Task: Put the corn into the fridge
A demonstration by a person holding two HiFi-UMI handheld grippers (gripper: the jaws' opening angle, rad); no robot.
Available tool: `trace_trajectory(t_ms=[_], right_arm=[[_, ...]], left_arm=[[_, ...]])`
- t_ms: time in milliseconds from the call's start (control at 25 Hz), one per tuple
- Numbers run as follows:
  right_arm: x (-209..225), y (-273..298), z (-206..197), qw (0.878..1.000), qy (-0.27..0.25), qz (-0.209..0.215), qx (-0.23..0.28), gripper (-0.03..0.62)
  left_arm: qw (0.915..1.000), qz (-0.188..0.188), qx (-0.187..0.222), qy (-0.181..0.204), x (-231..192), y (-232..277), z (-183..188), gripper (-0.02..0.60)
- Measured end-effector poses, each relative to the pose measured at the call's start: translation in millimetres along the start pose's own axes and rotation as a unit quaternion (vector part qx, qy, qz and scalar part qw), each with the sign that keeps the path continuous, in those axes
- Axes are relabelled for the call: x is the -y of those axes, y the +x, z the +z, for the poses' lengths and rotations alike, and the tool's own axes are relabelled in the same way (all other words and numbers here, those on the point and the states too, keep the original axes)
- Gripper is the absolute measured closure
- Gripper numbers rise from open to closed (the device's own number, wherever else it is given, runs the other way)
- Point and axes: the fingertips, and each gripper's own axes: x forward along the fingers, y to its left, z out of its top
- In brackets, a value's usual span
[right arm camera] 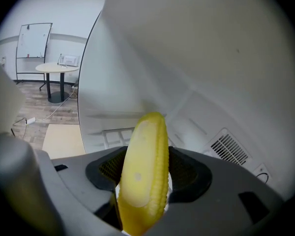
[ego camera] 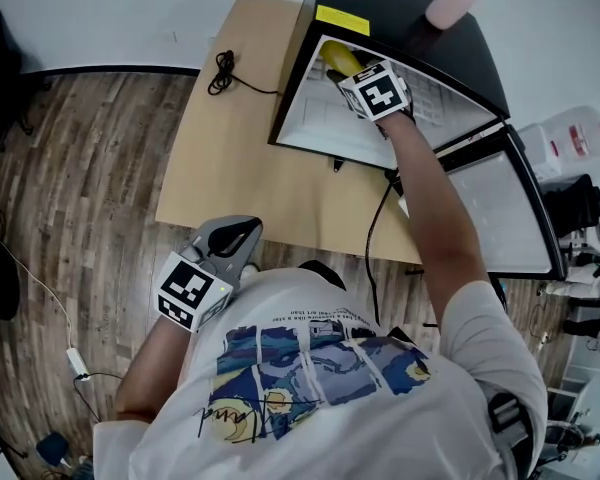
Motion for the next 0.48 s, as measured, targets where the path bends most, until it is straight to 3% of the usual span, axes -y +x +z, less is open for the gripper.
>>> trace_trajectory(t_ms=[480], right_arm=[[1.9, -1.3, -3.2, 0.999, 0.029, 0.002, 0.026, 0.342]], left_arm=[[0.9999, -0.005, -0.007, -0.005, -2.1, 4.3, -3.4, 0.572]])
